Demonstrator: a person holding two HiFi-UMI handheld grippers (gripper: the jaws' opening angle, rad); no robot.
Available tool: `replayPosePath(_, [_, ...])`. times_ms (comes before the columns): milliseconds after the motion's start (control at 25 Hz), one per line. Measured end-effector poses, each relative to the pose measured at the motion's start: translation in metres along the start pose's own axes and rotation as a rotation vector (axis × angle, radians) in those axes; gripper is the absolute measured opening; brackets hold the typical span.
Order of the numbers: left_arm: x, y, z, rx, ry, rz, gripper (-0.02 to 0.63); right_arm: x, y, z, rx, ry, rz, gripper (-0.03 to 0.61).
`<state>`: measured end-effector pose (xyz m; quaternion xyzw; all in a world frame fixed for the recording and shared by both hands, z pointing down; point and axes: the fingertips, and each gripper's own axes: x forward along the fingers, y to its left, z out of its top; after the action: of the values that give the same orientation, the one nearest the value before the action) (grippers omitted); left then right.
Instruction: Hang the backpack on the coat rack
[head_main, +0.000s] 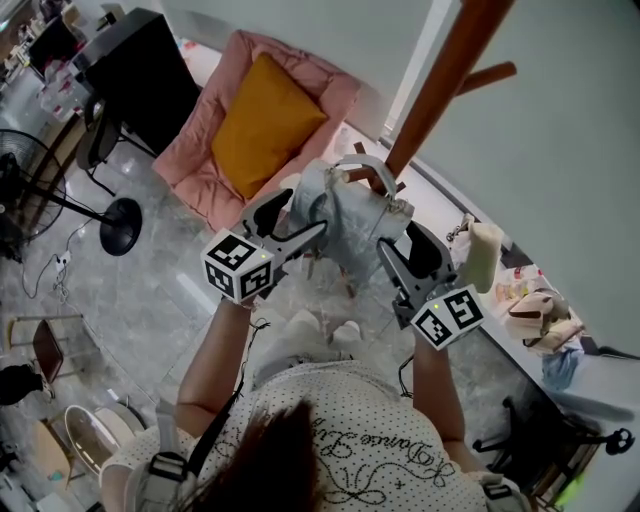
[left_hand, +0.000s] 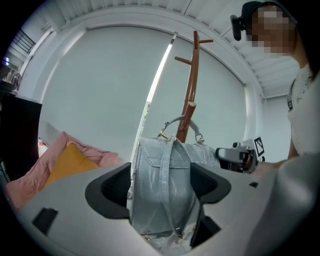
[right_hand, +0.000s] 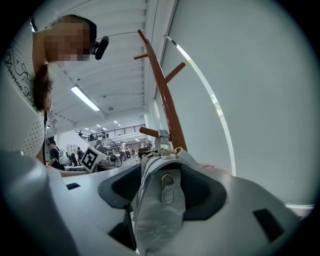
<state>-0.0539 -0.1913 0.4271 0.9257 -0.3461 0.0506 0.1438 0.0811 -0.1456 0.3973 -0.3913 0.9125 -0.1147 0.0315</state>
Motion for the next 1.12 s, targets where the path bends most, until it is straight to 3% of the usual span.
replayPosePath(360, [-0.017,-0.011,0.036,0.062,-0.11,0.057,0.343,-0.02,-0.007,0.02,-0.027,-0.053,-0.041,0.23])
replayPosePath(440, [-0.02,-0.015,0.047,0.08,-0.144,0.071,0.305,-0.023,-0.009,0.028,-0.046,-0.068,-0.056,0.212])
replayPosePath(600, [-0.025,-0.019,0.064,0.134,-0.173,0.127,0.165,-0.027,-0.01,0.043,-0.119,-0.068,-0.102,0.153])
replayPosePath(760, [-0.026,-0.023,0.079,0.155,-0.203,0.168,0.063,-0.031,-0.009,0.061,-0.173,-0.082,-0.136,0.056])
replayPosePath(920, [-0.033,-0.025,0.095,0.156,-0.245,0.2,0.009,-0.035,-0.007,0.08,-0.176,-0.122,-0.154,0.012])
replayPosePath(1120, [-0.041,-0.03,0.107,0.161,-0.275,0.208,0.005,-0.038,-0.002,0.093,-0.182,-0.151,-0.162,0.012])
